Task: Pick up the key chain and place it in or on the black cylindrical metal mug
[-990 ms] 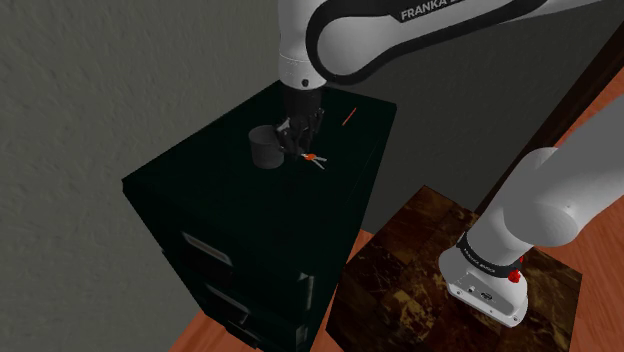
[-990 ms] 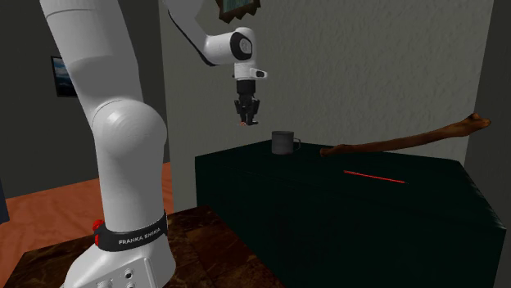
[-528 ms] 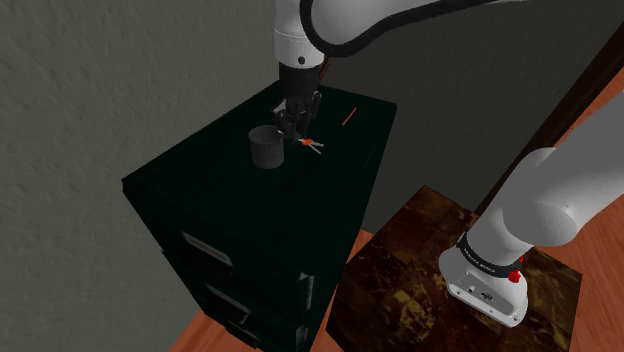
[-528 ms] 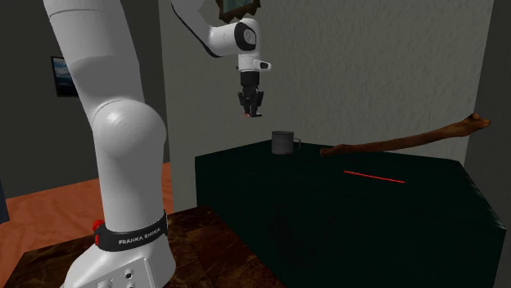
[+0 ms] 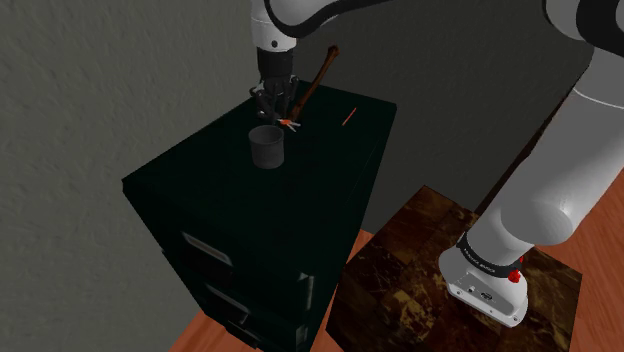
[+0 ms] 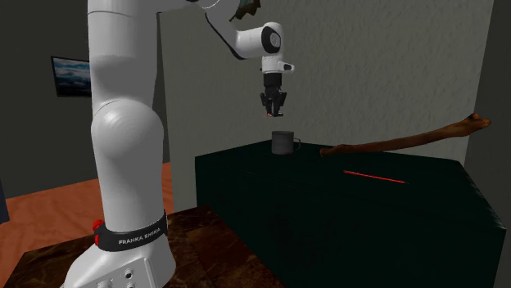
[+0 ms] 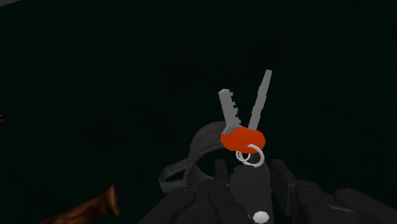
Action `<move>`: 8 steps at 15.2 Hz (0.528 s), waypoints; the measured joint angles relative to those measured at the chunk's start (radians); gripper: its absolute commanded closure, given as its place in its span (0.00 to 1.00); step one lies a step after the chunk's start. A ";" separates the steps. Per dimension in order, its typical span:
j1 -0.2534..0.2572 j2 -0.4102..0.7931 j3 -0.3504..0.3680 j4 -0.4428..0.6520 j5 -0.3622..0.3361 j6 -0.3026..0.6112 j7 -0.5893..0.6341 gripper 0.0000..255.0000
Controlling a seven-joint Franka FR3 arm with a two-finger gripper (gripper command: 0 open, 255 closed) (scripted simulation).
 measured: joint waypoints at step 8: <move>-0.001 0.212 -0.024 0.259 -0.070 -0.060 -0.022 1.00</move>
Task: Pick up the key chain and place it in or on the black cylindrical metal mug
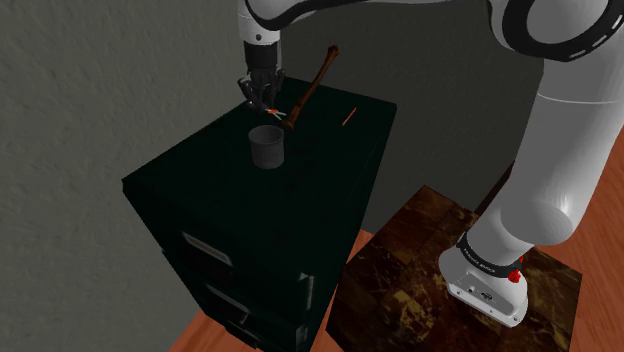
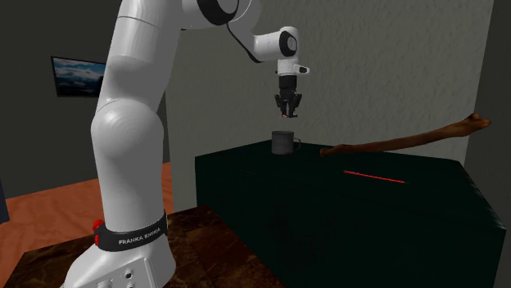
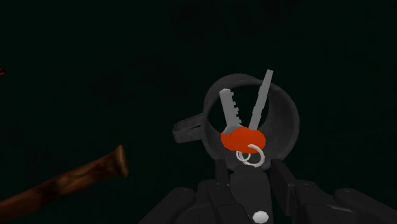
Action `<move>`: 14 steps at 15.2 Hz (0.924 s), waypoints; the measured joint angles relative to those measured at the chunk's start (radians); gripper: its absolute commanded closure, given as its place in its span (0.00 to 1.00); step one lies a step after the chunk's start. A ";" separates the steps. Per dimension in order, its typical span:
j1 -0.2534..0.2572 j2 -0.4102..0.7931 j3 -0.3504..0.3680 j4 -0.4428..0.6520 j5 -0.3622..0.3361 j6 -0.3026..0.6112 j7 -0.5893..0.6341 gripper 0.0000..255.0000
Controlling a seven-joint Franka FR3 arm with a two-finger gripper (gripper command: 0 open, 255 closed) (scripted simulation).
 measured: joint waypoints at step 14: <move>-0.002 0.028 -0.006 -0.123 -0.013 0.149 0.009 1.00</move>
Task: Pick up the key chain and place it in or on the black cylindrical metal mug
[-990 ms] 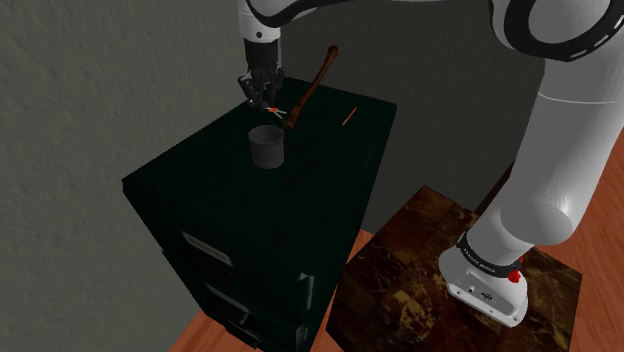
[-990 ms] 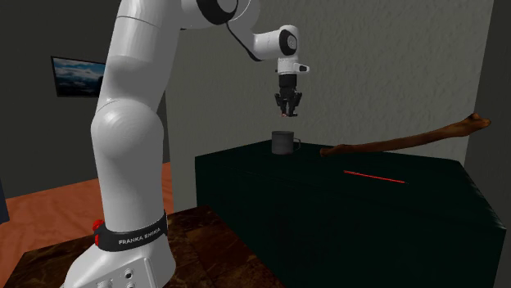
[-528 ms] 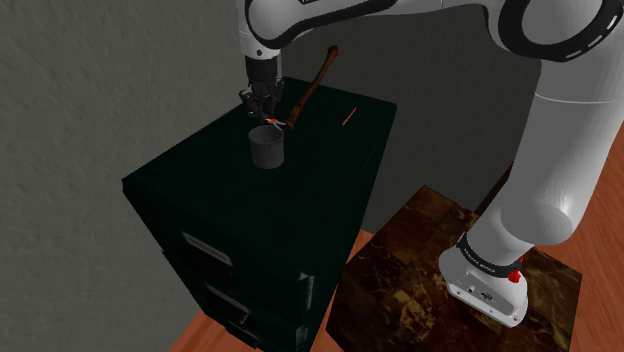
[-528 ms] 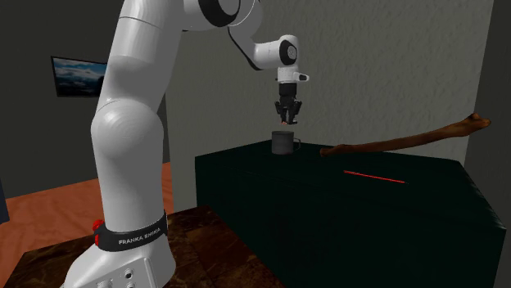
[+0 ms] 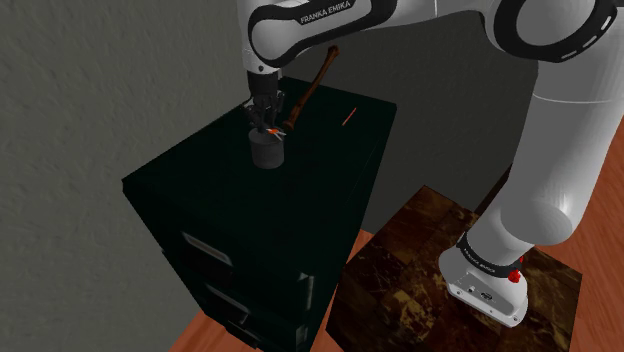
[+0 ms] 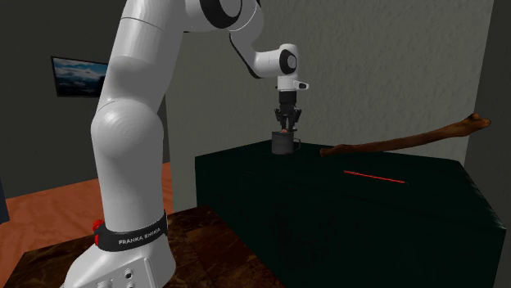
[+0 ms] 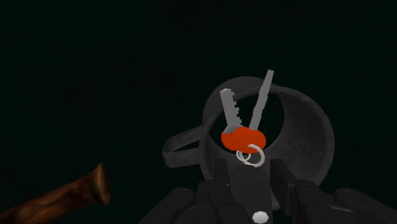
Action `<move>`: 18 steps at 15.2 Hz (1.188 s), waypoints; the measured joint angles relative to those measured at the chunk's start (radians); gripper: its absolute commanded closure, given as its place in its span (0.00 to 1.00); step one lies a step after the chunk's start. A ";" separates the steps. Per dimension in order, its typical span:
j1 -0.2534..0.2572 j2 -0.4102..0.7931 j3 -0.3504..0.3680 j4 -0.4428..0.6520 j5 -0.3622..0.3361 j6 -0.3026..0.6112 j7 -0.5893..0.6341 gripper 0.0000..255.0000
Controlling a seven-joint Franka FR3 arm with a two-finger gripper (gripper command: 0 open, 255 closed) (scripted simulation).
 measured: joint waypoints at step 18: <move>-0.001 -0.026 0.005 0.086 0.012 -0.109 -0.009 0.00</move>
